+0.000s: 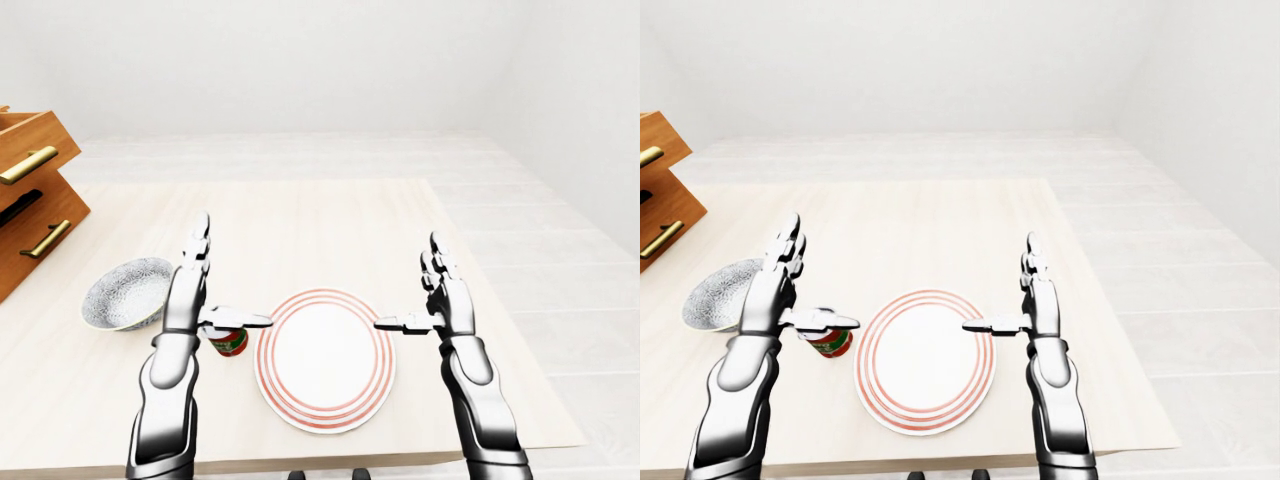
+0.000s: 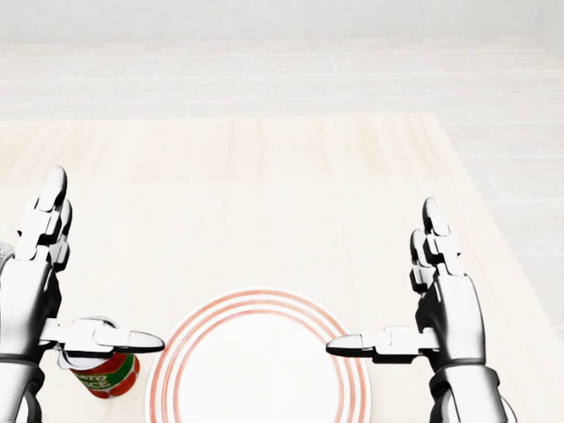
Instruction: Put the bowl on the plate.
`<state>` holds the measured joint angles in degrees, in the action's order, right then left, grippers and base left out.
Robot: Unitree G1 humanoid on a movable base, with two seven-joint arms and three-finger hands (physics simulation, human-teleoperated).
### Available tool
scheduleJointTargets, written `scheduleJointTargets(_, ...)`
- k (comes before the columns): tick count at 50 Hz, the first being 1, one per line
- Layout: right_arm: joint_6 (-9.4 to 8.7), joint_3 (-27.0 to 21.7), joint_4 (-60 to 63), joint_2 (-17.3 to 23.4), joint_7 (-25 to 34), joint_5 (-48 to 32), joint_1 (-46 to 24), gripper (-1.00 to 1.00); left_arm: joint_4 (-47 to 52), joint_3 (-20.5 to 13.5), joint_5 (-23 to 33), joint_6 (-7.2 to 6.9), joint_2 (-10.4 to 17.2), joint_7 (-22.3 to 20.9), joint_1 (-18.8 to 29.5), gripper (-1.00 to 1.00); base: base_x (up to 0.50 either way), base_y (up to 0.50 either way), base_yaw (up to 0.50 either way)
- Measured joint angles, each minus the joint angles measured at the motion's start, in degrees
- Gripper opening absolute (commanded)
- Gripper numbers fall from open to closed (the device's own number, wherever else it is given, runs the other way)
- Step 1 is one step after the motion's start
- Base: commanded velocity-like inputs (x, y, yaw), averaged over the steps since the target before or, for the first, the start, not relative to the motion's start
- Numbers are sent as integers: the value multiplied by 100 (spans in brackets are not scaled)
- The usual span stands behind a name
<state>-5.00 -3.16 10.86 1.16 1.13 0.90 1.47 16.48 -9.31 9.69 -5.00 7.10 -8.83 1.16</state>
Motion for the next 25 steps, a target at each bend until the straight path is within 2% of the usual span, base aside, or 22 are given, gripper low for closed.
scheduleJointTargets(13,0,-12,17,1,7,25,-7,100,105,-597,588,0,341,-286,-62,100,0,0,0)
scheduleJointTargets(25,0,1,35,-13,13,35,54,100,-117,-1057,973,0,544,-425,-65,100,0,0,0)
